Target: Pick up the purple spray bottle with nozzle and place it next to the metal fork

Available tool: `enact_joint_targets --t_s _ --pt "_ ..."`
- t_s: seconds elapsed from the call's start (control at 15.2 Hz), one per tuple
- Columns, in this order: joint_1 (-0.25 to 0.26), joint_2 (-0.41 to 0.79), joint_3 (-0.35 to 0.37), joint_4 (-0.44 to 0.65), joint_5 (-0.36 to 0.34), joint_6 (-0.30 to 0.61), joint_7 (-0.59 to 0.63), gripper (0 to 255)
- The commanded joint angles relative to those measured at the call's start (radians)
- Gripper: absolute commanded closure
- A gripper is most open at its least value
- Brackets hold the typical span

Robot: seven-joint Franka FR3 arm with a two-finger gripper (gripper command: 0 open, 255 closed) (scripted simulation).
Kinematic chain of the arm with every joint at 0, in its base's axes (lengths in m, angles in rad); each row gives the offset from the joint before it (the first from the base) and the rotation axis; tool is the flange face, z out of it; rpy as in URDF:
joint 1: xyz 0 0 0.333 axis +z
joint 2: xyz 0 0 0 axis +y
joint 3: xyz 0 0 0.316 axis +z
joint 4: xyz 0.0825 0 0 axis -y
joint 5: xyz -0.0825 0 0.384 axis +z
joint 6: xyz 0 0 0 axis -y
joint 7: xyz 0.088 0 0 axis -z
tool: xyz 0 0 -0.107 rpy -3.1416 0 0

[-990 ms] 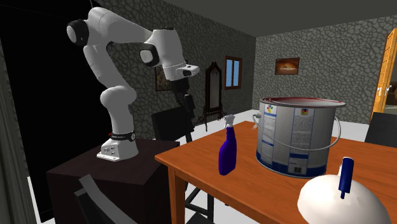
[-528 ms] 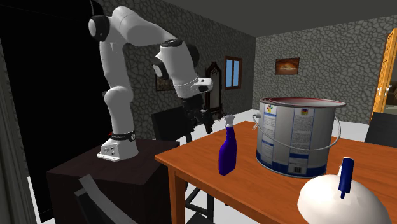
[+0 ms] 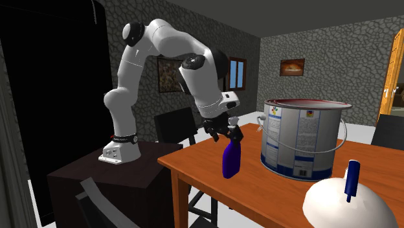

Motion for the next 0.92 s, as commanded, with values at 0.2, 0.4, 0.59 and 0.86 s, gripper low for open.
enact_joint_targets --t_s 0.2,0.4,0.59,0.86 --pt "-0.008 0.048 0.033 0.002 0.057 0.023 -0.035 0" --pt "-0.007 0.068 0.049 -0.001 0.082 0.039 -0.046 0" --pt "-0.007 0.068 0.049 -0.001 0.082 0.039 -0.046 0" --pt "-0.007 0.068 0.049 -0.001 0.082 0.039 -0.046 0"
